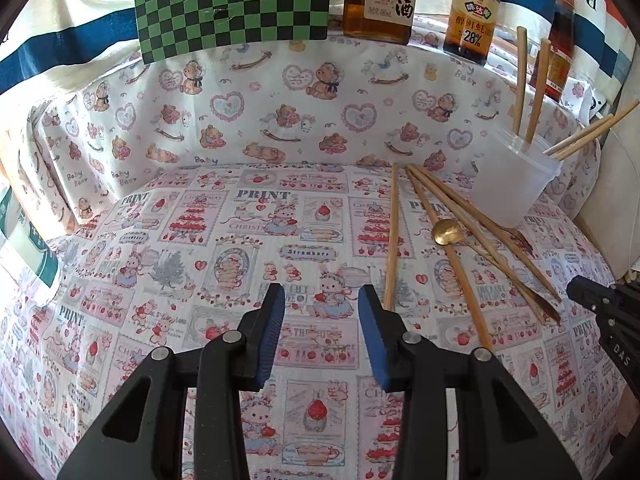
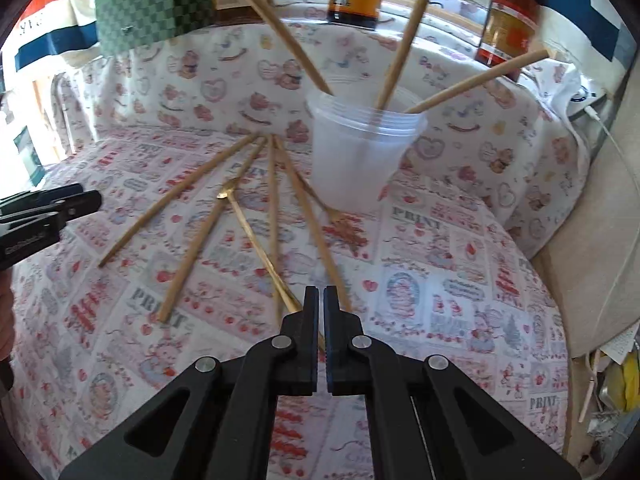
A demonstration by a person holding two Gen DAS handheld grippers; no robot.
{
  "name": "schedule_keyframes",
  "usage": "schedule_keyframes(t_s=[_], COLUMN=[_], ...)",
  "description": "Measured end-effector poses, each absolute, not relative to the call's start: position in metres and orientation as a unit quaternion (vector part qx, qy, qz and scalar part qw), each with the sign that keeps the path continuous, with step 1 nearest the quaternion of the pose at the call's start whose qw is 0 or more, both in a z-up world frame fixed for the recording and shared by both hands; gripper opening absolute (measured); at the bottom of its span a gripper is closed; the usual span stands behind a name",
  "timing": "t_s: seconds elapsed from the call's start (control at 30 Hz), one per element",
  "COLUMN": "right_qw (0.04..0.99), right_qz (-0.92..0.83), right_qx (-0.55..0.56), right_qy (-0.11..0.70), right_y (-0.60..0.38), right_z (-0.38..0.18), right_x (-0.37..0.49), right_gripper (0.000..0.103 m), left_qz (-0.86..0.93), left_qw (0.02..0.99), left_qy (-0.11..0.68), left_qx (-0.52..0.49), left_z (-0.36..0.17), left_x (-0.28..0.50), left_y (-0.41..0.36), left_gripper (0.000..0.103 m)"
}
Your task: Organize utensils
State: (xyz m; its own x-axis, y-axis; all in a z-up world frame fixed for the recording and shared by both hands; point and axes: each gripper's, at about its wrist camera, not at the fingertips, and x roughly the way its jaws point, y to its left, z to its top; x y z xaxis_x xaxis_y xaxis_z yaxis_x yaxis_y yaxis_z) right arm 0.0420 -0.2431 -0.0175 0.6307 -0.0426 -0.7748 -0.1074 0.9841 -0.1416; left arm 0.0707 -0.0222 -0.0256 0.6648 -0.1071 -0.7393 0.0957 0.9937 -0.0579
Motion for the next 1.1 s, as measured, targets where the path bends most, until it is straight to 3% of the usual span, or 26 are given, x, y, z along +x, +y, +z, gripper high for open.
schedule_keyframes(t_s=[0.23,0.37,0.83,0.97,1.1], right_qw=[0.900,0.897,0.889,0.872,0.867], right_qz=[0.084,0.114,0.099,0.136,0.147], right_qx=[-0.011,-0.007,-0.008,-0.016,-0.008], right_qy=[0.428,0.427,0.446,0.470,0.476], right_y=[-0.263,-0.250,-0.242,-0.238,-0.235], right_z=[-0.023,-0.030,-0.050,-0.048,-0.047], right_x=[0.050,0.055,0.077,0.064,0.055], right_gripper=[0.005,0.020,0.020,0.011,0.006], left_qz=[-0.055,-0.053,-0.053,-0.053,-0.063], left_qw=[0.913,0.913,0.912,0.911,0.908], left_qy=[0.405,0.404,0.406,0.408,0.414], left_qx=[-0.011,-0.014,-0.008,-0.012,-0.007], left_z=[-0.024,-0.023,-0.025,-0.026,-0.028], left_x=[0.070,0.070,0.072,0.073,0.074], left_y=[-0.021,-0.021,-0.024,-0.022,-0.025], left_gripper=[0.037,0.038,0.038,0.041,0.053])
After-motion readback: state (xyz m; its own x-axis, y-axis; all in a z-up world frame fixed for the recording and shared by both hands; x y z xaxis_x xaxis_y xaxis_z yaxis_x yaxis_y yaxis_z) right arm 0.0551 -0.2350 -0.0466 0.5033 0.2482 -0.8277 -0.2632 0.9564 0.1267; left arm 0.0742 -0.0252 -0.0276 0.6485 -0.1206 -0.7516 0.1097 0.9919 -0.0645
